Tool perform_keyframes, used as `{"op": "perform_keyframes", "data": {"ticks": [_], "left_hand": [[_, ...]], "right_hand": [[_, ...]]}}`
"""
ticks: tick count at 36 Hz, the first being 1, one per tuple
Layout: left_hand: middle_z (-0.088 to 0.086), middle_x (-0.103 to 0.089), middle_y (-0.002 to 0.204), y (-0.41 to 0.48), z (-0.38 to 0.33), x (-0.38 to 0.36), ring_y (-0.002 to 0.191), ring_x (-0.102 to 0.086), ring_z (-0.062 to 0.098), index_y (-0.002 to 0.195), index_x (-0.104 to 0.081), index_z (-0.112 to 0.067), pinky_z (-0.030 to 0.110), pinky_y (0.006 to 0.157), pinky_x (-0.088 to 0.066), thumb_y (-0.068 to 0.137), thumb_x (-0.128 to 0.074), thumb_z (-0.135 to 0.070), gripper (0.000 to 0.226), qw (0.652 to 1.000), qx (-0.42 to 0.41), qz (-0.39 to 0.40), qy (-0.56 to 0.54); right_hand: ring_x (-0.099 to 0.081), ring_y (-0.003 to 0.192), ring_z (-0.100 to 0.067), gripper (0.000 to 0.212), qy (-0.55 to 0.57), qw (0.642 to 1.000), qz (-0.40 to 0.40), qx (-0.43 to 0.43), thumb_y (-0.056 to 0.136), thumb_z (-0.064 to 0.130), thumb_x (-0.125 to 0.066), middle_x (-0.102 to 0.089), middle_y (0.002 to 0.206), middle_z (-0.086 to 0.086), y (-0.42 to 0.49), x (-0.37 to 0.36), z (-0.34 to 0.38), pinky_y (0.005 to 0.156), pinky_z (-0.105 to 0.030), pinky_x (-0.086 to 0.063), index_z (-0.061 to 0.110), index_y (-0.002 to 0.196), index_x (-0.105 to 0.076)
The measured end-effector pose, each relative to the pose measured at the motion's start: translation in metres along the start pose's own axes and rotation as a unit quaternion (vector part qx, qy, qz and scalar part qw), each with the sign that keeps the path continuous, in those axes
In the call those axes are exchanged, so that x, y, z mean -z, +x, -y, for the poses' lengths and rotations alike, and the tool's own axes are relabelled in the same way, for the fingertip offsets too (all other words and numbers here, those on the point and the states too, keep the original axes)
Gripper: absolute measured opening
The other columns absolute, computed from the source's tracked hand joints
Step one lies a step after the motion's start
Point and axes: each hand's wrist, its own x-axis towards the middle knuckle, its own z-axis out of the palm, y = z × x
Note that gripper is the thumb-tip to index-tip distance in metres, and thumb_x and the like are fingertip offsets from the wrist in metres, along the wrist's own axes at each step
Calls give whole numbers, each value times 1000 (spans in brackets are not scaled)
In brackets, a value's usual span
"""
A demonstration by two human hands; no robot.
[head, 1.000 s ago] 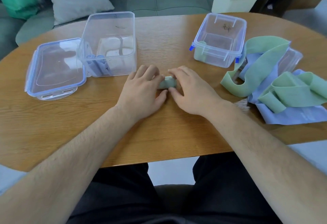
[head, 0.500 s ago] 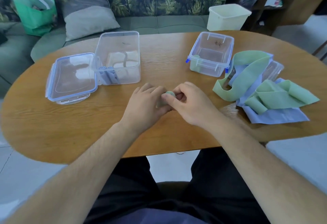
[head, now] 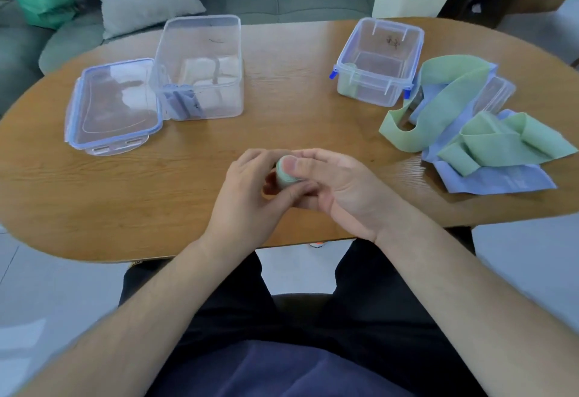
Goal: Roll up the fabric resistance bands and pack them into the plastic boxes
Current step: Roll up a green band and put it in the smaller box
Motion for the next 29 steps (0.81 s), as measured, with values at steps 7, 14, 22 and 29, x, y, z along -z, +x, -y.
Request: {"op": "perform_keyframes", "data": {"ticks": [7,14,22,29], "left_hand": [[-20,-61,102,2,4,-1,101,-59,11,113,-69,-17,30,89,-47,86,-74,-42,37,1000,-17,26,0],[-29,-58,107,-1,3,-2,104,-56,1,116,-62,-29,24,93,-45,87,-73,-44,35,1000,-17,11,-14],[-15,-65,107,0,4,2,103,-56,4,112,-66,-20,31,91,-44,88,-70,-45,35,1000,-12,13,0],[-24,-58,107,1,9,1,104,-56,6,113,-66,-20,43,92,-48,86,-73,-44,36,1000,-20,9,-6]], "right_hand": [[-69,103,-33,57,32,999,-16,3,87,8,-72,-68,113,-25,3,1,-3,92,-42,-56,-10,136,-48],[-71,97,-35,53,24,999,-35,21,81,8,-73,-71,104,-19,2,-6,-3,94,-44,-56,-8,129,-56],[-69,110,-33,64,4,999,-44,7,80,14,-79,-69,122,-21,0,-3,0,95,-44,-57,0,135,-49],[-69,100,-25,54,1,999,-45,3,77,17,-79,-71,108,-16,1,-1,0,94,-39,-57,-4,124,-62]]}}
